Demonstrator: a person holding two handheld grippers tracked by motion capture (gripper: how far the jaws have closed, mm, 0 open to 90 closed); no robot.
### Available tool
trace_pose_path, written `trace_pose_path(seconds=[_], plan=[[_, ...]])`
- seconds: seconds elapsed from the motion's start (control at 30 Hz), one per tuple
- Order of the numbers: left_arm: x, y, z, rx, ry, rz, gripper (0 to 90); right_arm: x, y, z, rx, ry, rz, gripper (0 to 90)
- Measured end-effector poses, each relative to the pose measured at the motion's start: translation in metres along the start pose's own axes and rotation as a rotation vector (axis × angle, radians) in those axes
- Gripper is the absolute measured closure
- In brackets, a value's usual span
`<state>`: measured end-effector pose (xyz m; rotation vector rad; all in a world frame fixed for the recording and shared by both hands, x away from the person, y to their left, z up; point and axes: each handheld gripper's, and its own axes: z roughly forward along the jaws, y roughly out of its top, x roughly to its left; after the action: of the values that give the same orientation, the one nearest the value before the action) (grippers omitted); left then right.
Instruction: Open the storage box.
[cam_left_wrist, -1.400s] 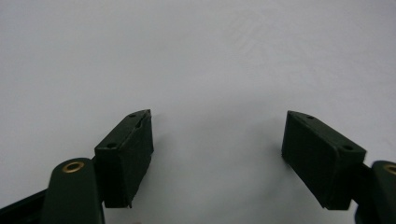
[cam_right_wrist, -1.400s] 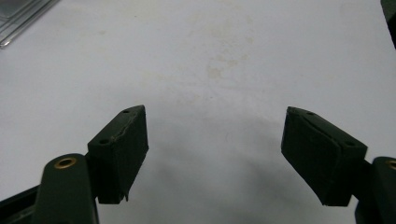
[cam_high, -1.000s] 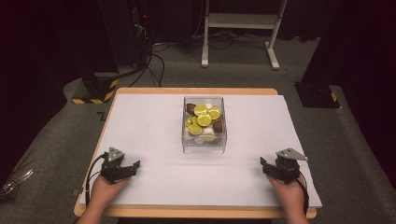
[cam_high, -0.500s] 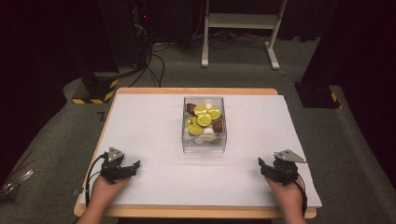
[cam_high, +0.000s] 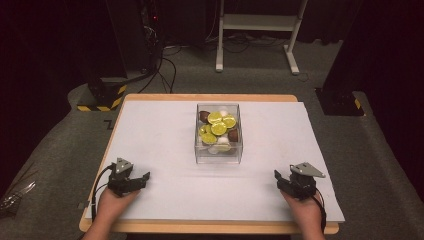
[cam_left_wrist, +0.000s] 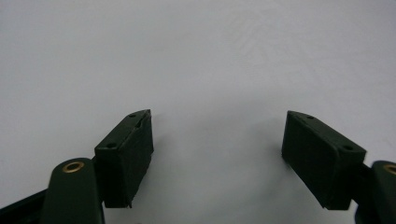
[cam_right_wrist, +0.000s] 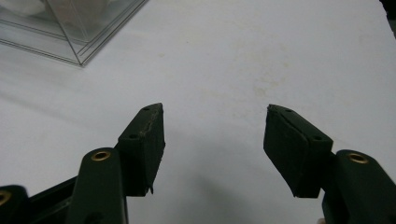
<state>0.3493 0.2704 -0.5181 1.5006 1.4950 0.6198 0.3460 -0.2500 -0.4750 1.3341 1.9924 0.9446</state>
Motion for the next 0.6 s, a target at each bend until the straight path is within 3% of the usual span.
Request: trace_pose_path(seconds=[0.23, 0.6], plan=[[0.0, 0.0, 0.0, 0.0, 0.0, 0.0, 25.1, 0.013, 0.003, -0.001, -0.011, 0.059, 0.008, 38.4], [0.0, 0.0, 0.0, 0.0, 0.0, -0.001, 25.1, 0.027, 0.005, -0.001, -0.031, 0.095, -0.017, 38.6]])
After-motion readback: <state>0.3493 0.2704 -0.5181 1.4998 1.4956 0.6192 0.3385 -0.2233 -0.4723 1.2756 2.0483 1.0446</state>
